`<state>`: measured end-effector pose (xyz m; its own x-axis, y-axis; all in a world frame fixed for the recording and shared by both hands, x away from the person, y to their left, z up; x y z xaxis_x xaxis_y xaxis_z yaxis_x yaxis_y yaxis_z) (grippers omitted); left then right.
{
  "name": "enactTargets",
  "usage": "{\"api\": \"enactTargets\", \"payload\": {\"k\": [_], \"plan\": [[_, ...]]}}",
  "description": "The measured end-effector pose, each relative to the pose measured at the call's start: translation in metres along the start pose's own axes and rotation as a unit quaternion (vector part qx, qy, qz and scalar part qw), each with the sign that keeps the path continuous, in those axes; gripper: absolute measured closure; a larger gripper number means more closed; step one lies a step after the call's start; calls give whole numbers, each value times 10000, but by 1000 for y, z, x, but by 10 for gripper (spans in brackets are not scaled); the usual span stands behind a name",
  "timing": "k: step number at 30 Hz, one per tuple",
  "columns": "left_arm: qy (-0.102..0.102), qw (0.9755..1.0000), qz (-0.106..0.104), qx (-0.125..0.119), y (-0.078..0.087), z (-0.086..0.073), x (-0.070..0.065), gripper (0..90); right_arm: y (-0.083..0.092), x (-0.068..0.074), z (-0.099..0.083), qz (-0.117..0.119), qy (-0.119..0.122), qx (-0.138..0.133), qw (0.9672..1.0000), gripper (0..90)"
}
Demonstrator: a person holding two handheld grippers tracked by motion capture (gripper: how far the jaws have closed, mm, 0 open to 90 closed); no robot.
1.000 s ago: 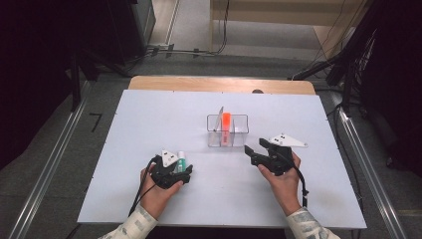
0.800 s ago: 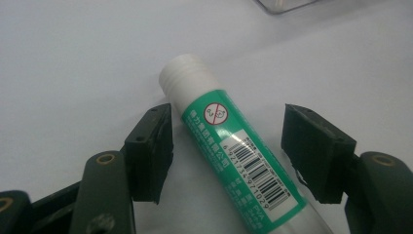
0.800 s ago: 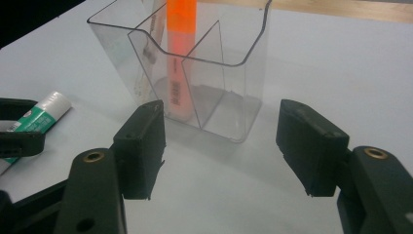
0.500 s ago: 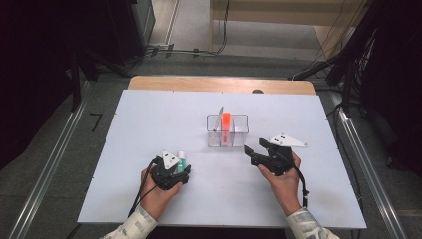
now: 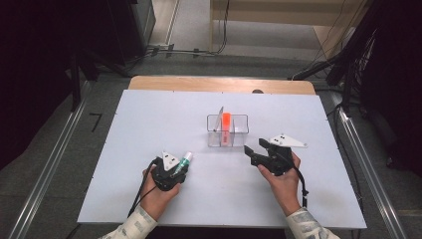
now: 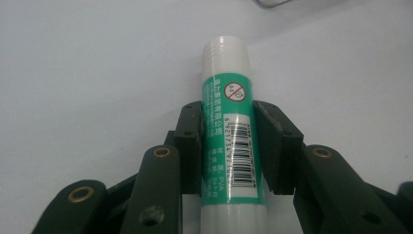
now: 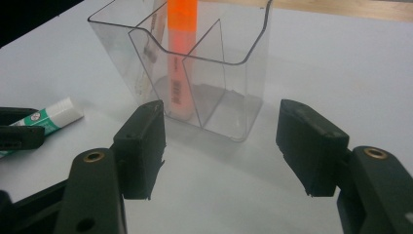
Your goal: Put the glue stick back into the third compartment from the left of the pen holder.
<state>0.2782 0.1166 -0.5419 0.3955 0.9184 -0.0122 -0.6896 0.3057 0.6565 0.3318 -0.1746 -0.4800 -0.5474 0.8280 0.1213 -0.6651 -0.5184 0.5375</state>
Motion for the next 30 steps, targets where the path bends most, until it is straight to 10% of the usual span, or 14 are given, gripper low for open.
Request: {"api": "enactTargets", "payload": {"k": [14, 23, 30], "plan": [[23, 9998, -213, 9, 1, 2, 4, 654, 0, -1, -1, 23, -24, 38, 10000, 363], [68, 9985, -467, -279, 4, 12, -6, 654, 1, -1, -4, 371, 15, 223, 9991, 827], [62, 9944, -780, -706, 11, 28, -26, 654, -3, 4, -5, 555, 70, 315, 9979, 879]]}}
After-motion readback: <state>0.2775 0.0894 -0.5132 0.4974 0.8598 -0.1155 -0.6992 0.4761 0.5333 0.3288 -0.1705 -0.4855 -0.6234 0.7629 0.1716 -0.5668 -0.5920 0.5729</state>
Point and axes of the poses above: each handheld gripper's, and its own axes: y roughly backward along the jaws, z roughly out of its top, x roughly to its left, the point moved 4 cm from there along -y, roughly forward along the jaws, and after that the axes turned 1 degree about x, right-handed, at the moved point
